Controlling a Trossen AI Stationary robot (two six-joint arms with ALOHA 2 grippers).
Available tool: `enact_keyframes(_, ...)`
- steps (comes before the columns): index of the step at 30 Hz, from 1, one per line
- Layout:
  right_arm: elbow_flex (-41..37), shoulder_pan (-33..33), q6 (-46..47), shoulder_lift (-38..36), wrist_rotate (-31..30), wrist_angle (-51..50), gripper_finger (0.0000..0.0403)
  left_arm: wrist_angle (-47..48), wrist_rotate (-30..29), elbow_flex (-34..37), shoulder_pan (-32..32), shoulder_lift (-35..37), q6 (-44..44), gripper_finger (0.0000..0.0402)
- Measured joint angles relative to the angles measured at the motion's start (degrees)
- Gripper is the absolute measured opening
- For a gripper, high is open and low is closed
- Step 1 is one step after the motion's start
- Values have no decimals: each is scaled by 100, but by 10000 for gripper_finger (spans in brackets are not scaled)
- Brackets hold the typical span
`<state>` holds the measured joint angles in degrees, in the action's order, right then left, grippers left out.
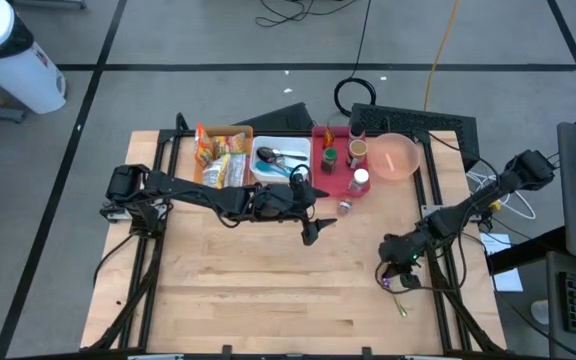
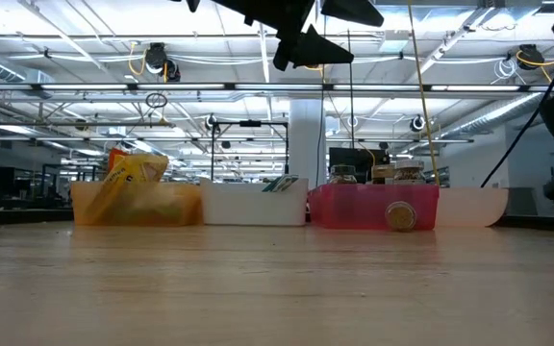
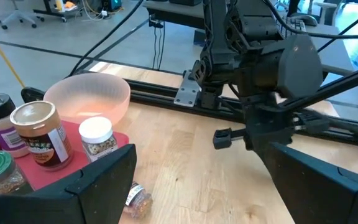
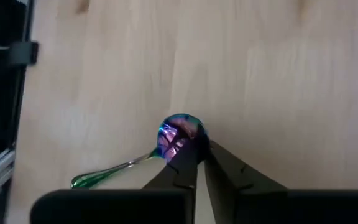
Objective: Pick & Place Food Item
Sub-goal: Put the purple spoon into the white bin
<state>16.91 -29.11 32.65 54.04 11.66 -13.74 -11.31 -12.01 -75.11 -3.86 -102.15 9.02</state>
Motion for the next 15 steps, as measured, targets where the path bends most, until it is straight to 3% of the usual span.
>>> enact_keyframes(3,2,47,-345,2,-254,430,14,-2,-2,0,0,0,-51,365)
enact_keyframes(15,7,816,-1998,-2,-300,2162,1,267,-26,-4,-34,301,-665,365)
